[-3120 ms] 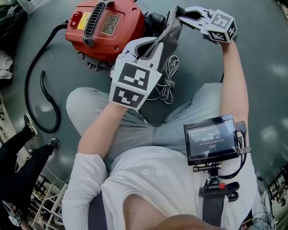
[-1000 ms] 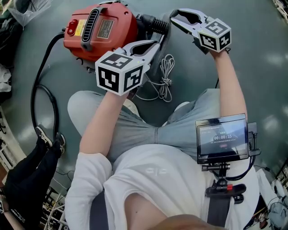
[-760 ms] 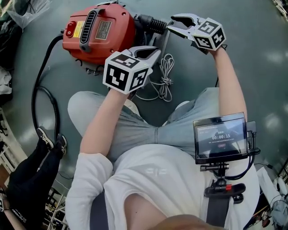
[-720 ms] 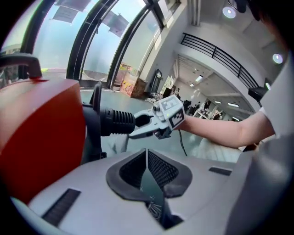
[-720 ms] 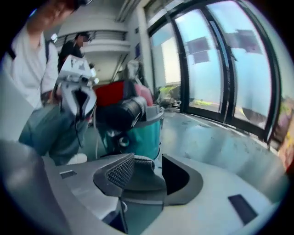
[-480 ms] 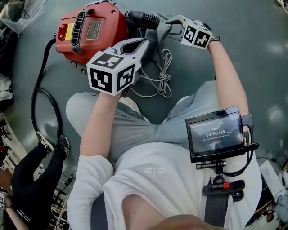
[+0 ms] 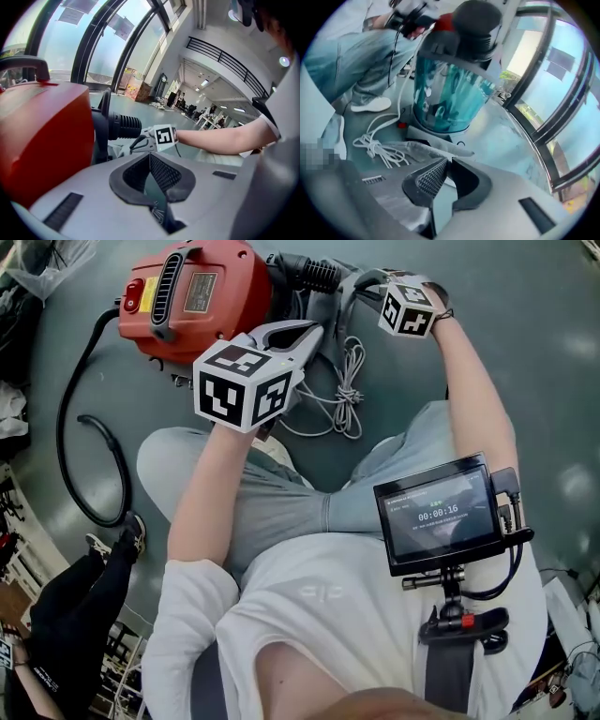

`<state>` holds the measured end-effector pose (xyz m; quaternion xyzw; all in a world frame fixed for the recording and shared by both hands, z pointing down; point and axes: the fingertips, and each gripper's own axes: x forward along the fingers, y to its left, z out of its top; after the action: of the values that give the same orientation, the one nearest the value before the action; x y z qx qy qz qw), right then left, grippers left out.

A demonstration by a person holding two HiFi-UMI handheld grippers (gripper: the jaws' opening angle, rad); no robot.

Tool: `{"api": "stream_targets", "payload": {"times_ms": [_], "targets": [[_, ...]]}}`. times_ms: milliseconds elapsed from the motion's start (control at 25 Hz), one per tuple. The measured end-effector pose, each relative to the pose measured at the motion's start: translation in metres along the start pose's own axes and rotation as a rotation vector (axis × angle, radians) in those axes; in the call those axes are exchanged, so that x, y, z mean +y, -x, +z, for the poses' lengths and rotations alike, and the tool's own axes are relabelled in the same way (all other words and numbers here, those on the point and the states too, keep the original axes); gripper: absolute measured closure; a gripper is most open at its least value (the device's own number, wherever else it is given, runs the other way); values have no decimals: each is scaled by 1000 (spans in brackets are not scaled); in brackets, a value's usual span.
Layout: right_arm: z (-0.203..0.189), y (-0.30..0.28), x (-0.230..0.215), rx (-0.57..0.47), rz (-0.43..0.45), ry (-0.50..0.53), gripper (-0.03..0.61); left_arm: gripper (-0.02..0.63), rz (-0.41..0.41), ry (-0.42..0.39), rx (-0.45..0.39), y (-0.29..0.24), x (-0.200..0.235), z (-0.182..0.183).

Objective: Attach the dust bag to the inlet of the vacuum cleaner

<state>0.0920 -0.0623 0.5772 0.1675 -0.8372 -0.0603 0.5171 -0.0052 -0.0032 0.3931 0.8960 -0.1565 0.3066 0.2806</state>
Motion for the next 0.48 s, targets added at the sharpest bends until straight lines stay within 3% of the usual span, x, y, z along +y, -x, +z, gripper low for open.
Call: {"api": "stream_targets", "payload": {"times_ms": [240,360,440,480], "targets": [[52,108,-54,-354,-46,-211,550,590,40,-147,-65,4,1,14],[69,166,-67,-490,-104,-242,552,526,35,-241,-94,7,-6,22],[79,189,-70,-558,-121,-242,554,434,28,-279,-80,2,-10,22],[82,197,-67,-577,-116,-236,554,417,33,-307,-65,-1,-12,20]]}}
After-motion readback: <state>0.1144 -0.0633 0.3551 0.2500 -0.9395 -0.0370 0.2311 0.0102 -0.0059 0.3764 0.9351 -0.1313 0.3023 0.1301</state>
